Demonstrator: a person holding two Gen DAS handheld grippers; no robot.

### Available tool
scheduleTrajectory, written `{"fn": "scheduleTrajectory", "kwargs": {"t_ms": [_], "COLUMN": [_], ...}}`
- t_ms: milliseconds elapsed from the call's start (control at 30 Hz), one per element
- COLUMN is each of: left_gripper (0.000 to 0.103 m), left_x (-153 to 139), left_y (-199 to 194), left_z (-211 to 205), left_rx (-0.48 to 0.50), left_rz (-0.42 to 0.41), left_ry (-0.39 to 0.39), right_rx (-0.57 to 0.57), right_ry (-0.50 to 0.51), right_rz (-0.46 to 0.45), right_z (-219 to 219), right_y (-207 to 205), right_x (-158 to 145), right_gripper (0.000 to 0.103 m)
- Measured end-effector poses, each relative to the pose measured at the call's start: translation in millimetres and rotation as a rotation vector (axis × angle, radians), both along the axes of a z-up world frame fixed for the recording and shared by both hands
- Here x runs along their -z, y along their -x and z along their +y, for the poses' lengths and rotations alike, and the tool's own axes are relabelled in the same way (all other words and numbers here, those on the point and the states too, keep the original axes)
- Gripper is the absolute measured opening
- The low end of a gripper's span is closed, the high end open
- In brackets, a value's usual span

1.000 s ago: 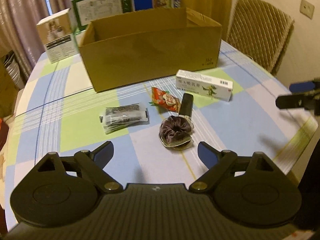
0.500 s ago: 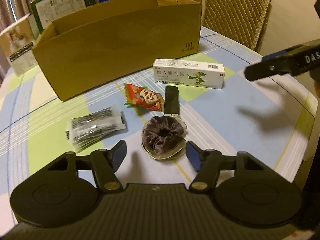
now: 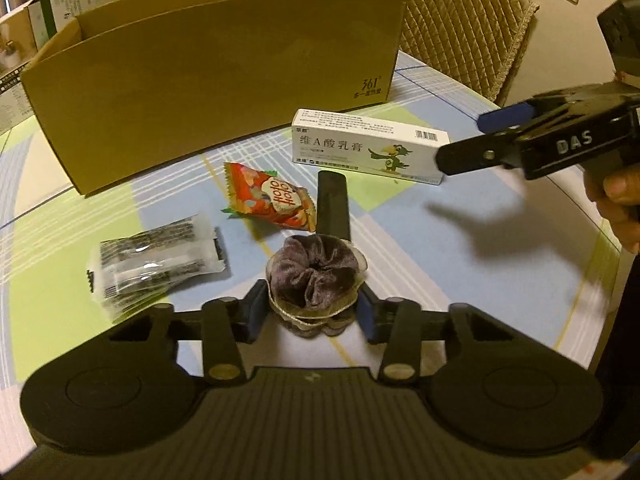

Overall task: Organize objects
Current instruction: 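Grasp the brown scrunchie with the left tool while the right tool grasps the white toothpaste box, then lift the scrunchie and toothpaste box and carry both over the cardboard box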

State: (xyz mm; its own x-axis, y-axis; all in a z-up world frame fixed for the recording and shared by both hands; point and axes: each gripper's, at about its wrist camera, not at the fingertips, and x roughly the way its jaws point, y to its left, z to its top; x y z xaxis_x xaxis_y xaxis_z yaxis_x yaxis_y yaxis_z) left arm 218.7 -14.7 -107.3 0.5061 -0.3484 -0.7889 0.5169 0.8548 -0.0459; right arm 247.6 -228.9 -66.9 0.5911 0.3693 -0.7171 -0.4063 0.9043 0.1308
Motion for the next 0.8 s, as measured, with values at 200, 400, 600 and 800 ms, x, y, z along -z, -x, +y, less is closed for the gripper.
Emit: {"fn": "scheduleTrajectory", "kwargs": {"t_ms": [200, 400, 600, 800], "left_gripper": [0.019, 0.018, 0.018, 0.018], "left_x": [-4, -10, -12, -16], "left_y": [7, 11, 14, 18], "left_z": [3, 14, 18, 17], "left_rx": [-0.036, -0.104, -0.136, -0.151], "left_rz": [-0.015, -0.023, -0.022, -0.021], "left_ry": [-0.002, 0.014, 0.01, 0.003], "right_rx": [-0.09, -0.094, -0.053, -0.087], "right_ry": [0.056, 0.104, 0.077, 0.031], "right_rz": [-0.007, 0.014, 0.056, 0.087], "right_z": [18, 25, 19, 21], "right_y": [-10, -15, 12, 31], "right_x": [8, 16, 10, 7], "right_gripper": [0.07, 0.029, 0.023, 0.029]}}
